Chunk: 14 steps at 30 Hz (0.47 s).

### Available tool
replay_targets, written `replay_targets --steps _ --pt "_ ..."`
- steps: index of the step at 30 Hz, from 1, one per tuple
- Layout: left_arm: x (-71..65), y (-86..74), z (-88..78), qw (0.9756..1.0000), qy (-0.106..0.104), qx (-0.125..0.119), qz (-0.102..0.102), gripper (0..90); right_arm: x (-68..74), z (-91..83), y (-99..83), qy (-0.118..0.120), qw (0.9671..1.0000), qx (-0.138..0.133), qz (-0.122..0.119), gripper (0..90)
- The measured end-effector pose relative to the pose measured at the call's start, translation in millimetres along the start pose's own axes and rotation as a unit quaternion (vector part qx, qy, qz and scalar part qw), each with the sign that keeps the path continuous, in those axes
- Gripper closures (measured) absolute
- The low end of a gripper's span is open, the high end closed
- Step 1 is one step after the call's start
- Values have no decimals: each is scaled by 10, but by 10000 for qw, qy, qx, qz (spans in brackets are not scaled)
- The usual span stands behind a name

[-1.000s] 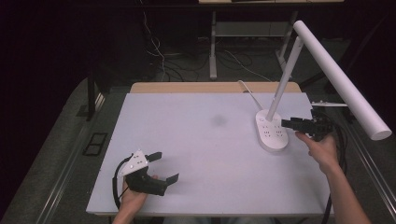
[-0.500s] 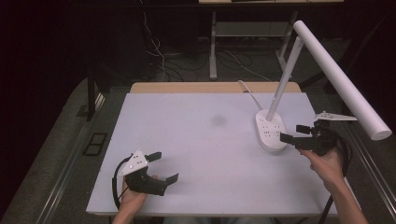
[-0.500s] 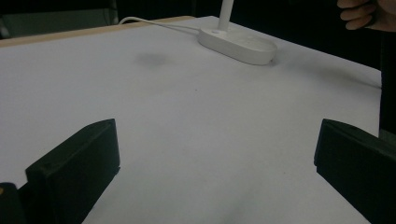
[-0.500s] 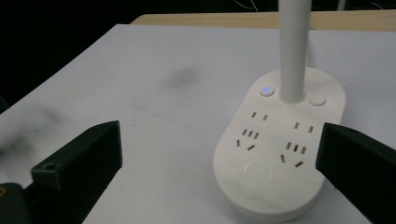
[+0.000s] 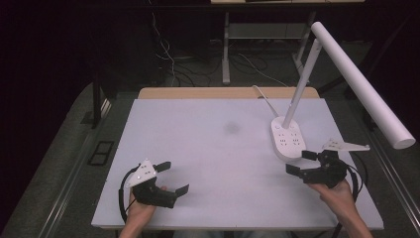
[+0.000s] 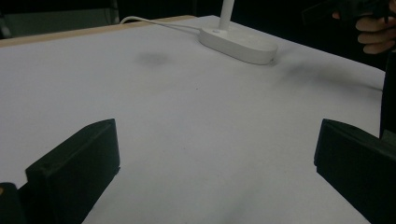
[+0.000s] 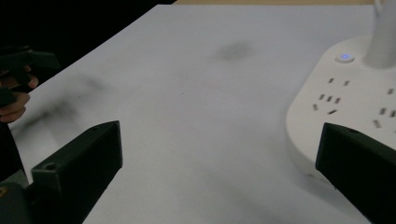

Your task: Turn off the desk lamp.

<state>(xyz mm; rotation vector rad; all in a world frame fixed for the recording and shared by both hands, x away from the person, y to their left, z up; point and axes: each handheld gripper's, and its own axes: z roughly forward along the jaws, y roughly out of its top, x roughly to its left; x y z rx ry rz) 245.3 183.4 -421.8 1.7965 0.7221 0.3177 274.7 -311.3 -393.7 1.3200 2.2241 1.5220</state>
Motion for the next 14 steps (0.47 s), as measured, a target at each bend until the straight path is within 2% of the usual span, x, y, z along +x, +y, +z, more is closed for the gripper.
replay_targets --steps 3,6,14 --pt "2 0 -4 10000 4 -8 6 0 39 41 -59 58 10000 25 -50 5" --pt "4 1 -9 10000 13 -8 22 0 116 77 -129 9 9999 94 -113 5" --pt "2 1 -9 10000 -4 1 17 0 172 89 -244 -32 9998 71 -193 5"
